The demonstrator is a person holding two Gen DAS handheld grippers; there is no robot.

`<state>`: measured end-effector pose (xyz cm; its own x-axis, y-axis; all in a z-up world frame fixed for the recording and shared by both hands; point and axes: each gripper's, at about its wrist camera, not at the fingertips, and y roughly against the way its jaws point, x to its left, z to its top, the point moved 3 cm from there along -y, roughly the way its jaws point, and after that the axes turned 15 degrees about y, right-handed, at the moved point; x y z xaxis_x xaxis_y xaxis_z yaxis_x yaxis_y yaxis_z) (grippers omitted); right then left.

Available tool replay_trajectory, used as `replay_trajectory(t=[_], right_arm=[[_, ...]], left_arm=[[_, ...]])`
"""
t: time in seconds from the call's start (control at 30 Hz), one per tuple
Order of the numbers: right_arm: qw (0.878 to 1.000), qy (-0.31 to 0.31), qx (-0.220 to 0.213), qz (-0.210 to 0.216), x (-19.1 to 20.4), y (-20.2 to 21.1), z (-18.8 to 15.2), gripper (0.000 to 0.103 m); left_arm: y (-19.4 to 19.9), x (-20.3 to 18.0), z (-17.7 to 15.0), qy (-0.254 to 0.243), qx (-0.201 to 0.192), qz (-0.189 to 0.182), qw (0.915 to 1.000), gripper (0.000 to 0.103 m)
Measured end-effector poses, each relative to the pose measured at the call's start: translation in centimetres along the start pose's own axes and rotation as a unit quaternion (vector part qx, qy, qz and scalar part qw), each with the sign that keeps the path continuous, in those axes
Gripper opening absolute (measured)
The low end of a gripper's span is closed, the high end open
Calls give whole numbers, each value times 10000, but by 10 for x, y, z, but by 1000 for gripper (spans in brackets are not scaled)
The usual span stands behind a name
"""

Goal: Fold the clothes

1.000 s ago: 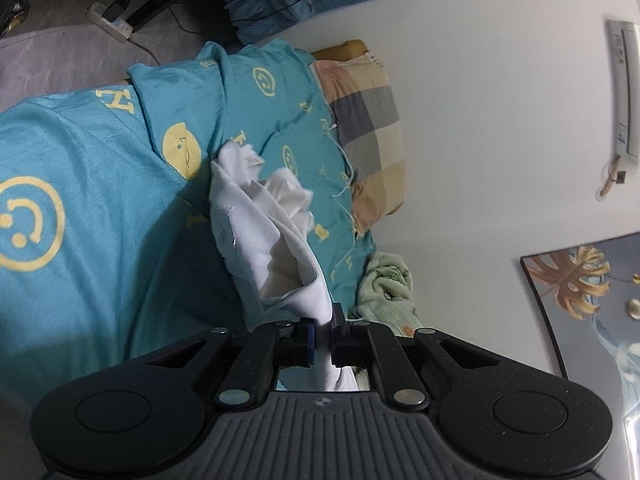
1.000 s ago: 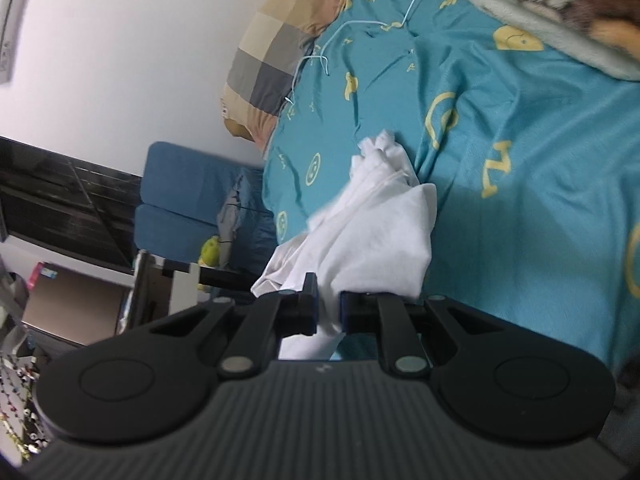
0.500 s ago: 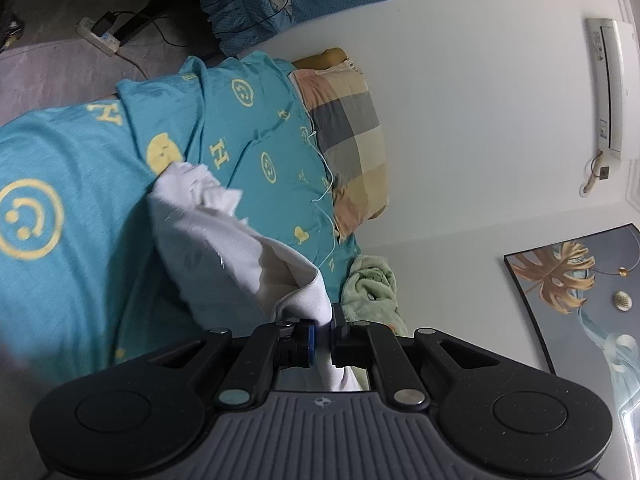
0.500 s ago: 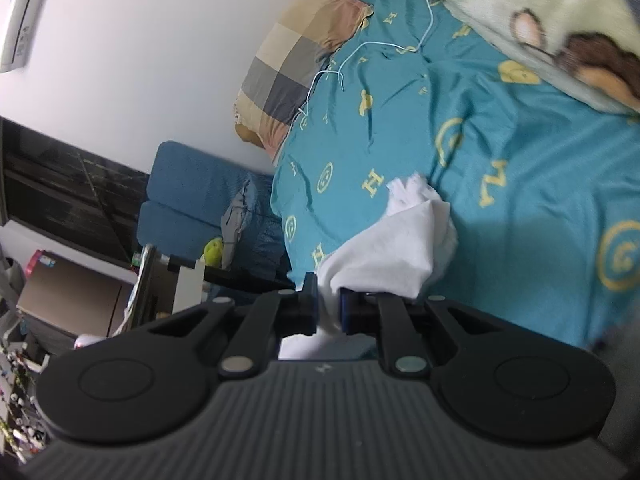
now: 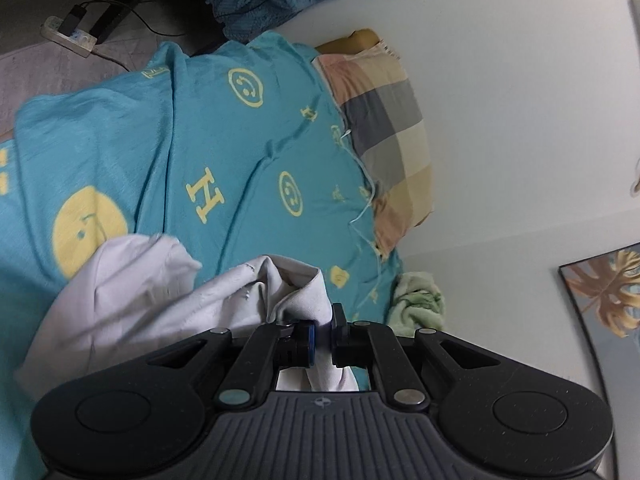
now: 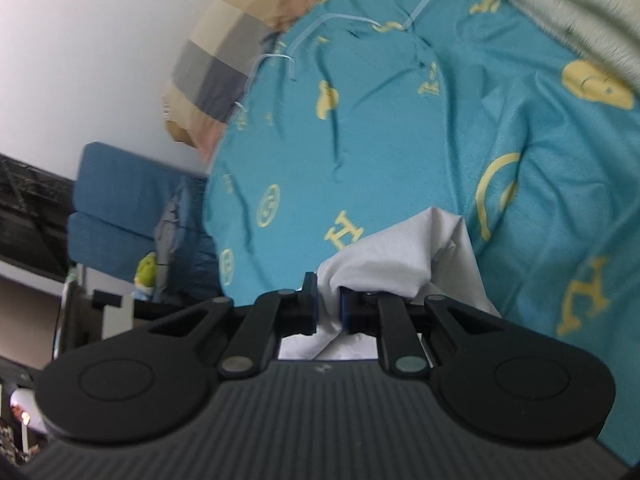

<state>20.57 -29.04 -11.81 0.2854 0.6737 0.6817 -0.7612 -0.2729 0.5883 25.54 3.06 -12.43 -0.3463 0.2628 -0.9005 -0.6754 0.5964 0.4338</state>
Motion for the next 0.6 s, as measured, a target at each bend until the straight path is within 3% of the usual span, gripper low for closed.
replay_trajectory(t=[0.17,0.27,0.4,0.5,0.6], right_arm=[[9990,-310,286,-136,-27,-41,-4,14],[9988,-268,362,-167,-28,-47,-4,15],[9993,-24,357,-124,-24,-42,-4,15],[9994,158,305,-86,-20,-36,-5,16],[9988,427,236,-26,-13,-29,-4,20]], left_arm=[[-33,17,12,-331,69,320,9989,8],[-40,19,17,-428,131,366,9983,8],[-38,6,11,-1031,122,401,9938,9],[-31,-4,3,-1361,109,337,9901,17],[-21,-16,-8,-1798,26,288,9833,38]])
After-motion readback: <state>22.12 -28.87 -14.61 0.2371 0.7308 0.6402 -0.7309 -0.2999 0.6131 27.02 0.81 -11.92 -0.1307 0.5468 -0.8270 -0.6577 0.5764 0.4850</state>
